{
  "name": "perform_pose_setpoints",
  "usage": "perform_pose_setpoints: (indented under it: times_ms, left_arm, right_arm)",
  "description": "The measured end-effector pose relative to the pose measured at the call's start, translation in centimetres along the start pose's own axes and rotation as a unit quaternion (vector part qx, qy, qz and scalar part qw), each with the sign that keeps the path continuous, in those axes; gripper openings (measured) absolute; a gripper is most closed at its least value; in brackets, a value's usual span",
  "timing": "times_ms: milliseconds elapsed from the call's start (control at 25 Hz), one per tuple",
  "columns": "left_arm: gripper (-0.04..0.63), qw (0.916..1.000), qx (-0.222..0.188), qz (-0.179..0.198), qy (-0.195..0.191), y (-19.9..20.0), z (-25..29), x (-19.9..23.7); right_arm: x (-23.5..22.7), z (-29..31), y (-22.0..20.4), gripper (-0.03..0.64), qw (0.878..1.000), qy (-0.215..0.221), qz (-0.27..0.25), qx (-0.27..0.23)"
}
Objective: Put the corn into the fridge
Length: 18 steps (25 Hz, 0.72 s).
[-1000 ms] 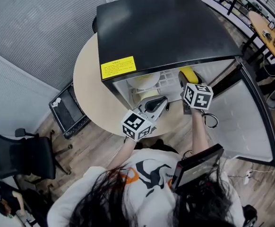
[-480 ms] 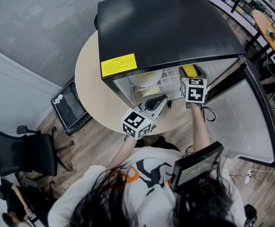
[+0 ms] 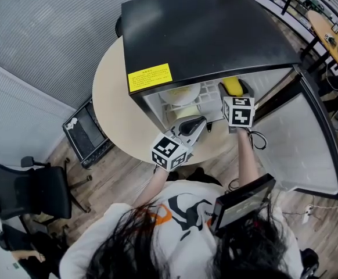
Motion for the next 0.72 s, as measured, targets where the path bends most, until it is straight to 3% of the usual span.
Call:
perform_pose_setpoints:
  times_ms: [360,720]
  left_arm:
    - [0.012,1.0,-0.002,0.002,-0.006,0.2,-0.7,0.3]
    - [0.012,0.9994,-0.003,0.006,-0.035,0.5,-1.2,-0.4]
  right_arm:
    - [-0.4,-3.7,0.5,0.305,0.997,-0.029,0.055,-0.039]
    - [1.4,-9.8,0.8,0.304,0.988,-0.005,0.13,-0.087]
Point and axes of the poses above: the fingertips, and each gripper's own axes: z forward along the fingers, x to its left, y out of its top, the point moved 7 cm from there along -z, backward along the fingers, and after that the axes turned 3 degrees about -z, right-handed, at the moved point
